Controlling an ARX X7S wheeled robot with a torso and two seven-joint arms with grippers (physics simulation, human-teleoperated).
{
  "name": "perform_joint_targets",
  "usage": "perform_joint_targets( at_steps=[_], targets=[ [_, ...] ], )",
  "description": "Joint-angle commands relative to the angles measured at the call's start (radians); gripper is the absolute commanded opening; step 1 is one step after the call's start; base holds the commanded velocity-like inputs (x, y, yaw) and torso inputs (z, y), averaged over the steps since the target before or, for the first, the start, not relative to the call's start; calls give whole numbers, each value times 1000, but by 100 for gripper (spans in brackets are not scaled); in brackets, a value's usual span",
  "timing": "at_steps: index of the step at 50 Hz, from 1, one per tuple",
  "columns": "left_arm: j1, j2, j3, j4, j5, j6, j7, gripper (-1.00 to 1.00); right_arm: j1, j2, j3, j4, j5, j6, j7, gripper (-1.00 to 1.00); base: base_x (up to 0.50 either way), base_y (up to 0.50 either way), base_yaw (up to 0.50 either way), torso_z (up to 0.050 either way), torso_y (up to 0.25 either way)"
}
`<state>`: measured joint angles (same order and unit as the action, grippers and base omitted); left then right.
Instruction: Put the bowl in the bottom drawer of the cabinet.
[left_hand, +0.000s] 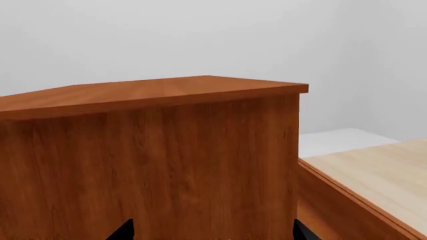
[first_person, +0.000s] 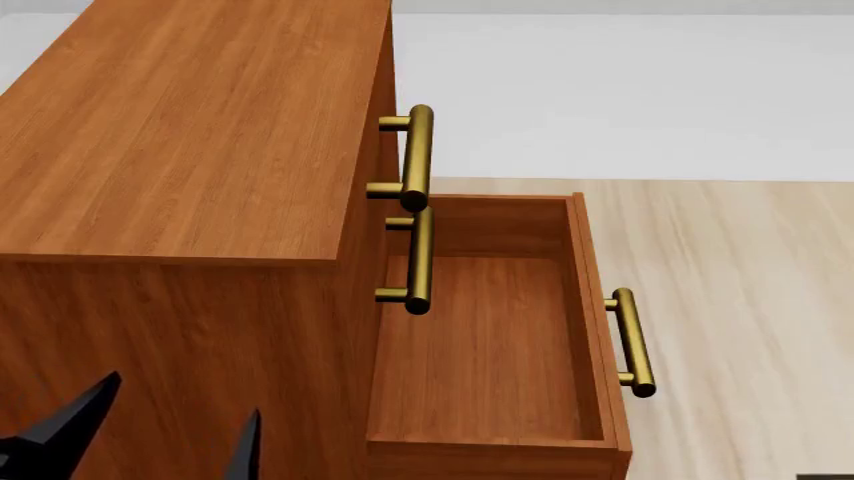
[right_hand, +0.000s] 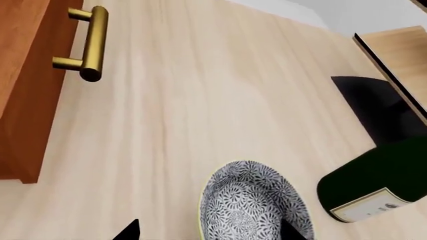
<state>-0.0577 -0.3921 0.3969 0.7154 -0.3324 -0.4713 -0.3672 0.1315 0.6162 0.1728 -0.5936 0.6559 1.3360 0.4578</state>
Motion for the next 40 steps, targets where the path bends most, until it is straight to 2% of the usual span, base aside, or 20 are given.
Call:
perform_joint_targets(
  at_steps=[1,24,40],
  targets=[
    [3,-4,3,-3,-1,5,-2,100,38,4,-48,70,-15,-11,-4,100,0,0,0,0,0],
    [-20,-12,-7,20,-14,-26,-21,100,133,15,-161,267,-77,-72,-31,100,0,0,0,0,0],
    [-12,-8,2,5,-13,-15,-25,100,153,13,-170,343,-81,-81,-44,100,0,0,0,0,0]
  ],
)
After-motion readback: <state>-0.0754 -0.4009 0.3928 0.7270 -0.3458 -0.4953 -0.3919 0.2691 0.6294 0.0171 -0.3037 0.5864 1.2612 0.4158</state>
